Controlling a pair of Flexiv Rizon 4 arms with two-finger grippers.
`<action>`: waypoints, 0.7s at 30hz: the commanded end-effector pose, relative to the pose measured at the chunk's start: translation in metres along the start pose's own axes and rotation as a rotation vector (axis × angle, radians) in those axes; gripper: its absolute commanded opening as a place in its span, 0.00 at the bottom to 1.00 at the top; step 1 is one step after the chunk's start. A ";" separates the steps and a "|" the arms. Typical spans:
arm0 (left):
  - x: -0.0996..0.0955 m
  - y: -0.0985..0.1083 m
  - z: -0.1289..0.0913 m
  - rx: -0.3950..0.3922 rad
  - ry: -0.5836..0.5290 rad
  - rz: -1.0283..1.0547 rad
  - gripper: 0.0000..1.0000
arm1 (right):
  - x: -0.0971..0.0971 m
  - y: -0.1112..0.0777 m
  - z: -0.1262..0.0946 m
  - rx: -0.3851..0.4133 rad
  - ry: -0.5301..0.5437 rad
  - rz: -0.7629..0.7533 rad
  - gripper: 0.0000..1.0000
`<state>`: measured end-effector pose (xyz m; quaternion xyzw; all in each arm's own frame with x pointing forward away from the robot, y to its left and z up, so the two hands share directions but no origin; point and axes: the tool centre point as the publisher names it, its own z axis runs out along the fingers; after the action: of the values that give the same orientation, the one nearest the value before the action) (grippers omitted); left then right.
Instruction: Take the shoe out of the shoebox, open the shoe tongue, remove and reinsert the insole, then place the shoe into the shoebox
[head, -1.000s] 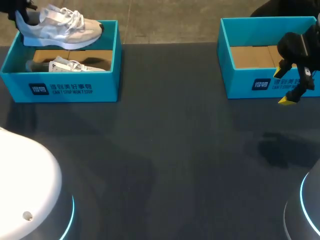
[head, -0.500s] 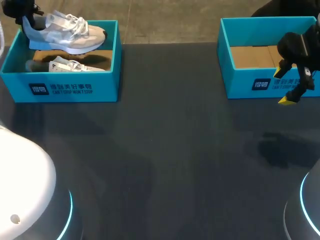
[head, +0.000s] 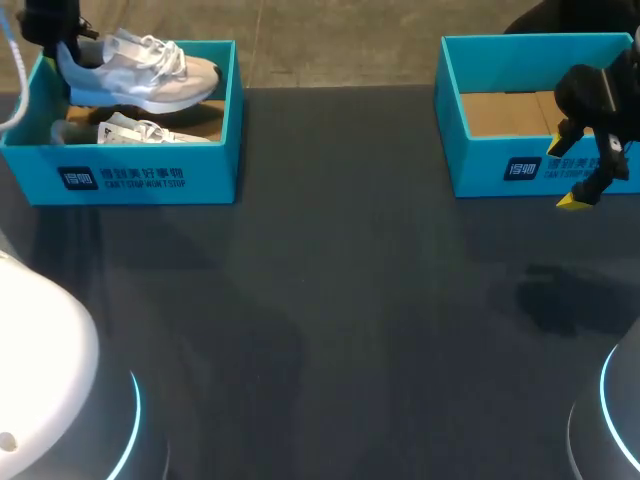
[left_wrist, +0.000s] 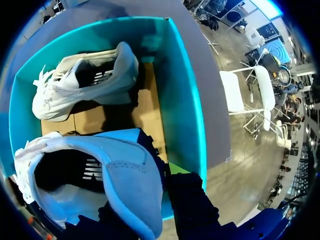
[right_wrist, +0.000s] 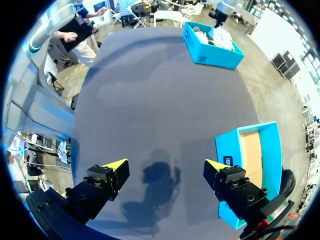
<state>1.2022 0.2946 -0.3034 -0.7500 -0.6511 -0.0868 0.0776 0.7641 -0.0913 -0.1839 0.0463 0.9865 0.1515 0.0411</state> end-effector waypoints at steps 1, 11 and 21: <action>-0.002 0.008 0.006 0.008 -0.003 -0.013 0.00 | 0.000 0.000 0.001 0.003 0.001 0.001 1.00; -0.013 0.019 0.023 0.022 -0.023 -0.027 0.00 | 0.000 0.000 0.001 0.003 0.001 0.001 1.00; -0.013 0.027 0.047 0.052 -0.020 -0.034 0.00 | 0.000 0.000 0.001 0.003 0.001 0.001 1.00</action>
<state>1.2113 0.2865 -0.3424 -0.7372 -0.6668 -0.0758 0.0785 0.7641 -0.0913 -0.1839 0.0463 0.9865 0.1515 0.0411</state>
